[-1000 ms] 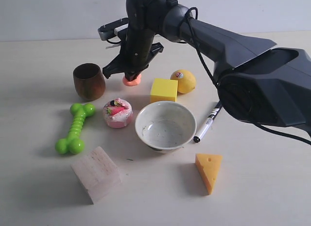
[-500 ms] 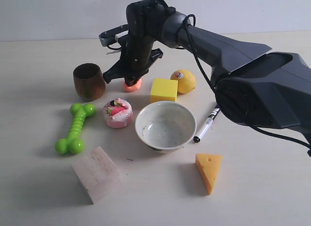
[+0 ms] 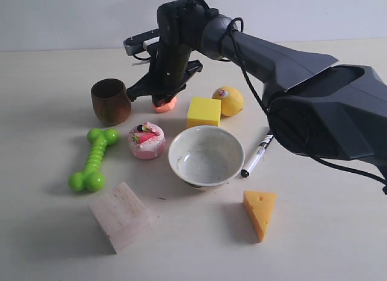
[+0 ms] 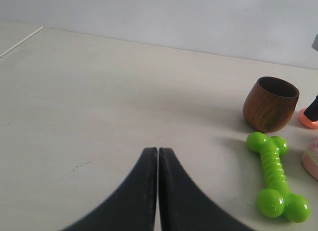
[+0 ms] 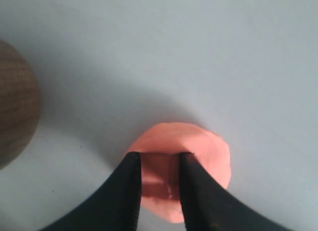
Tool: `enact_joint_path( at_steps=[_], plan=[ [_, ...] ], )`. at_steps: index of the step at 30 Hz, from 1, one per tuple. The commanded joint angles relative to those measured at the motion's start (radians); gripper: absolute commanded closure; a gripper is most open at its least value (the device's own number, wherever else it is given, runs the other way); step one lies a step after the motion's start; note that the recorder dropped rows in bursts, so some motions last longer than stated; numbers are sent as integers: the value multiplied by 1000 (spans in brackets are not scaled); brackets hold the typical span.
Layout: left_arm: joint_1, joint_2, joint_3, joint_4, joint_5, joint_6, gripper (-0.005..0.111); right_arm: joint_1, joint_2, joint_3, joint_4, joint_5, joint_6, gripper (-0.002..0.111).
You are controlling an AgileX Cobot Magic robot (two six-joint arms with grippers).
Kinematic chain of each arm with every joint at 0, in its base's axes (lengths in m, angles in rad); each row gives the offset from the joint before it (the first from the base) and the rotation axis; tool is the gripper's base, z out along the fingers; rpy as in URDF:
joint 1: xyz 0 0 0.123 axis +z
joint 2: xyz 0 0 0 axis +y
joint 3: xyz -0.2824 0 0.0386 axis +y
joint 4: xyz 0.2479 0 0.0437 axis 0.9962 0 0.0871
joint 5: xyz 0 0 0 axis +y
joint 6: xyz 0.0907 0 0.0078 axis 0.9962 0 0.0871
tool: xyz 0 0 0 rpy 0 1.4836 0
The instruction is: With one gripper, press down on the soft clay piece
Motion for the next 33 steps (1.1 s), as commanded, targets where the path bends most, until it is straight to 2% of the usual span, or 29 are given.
enact_joint_path(
  at_steps=[1,6,12,20,22,26,28,33],
  plan=[
    [0,-6,3,-3,-4,3,103,1,-4,5,-3,-18,2,78],
    [0,-6,3,-3,-4,3,103,1,-4,5,-3,-18,2,78],
    [0,-6,3,-3,-4,3,103,1,-4,5,-3,-16,2,71],
    [0,-6,3,-3,-4,3,103,1,-4,5,1,-12,2,72],
    [0,-6,3,-3,-4,3,103,1,-4,5,1,-4,2,78],
    [0,-6,3,-3,-4,3,103,1,-4,5,1,9,-1,101],
    [0,-6,3,-3,-4,3,103,1,-4,5,1,11,-1,107],
    [0,-6,3,-3,-4,3,103,1,-4,5,24,13,-1,108]
  ],
)
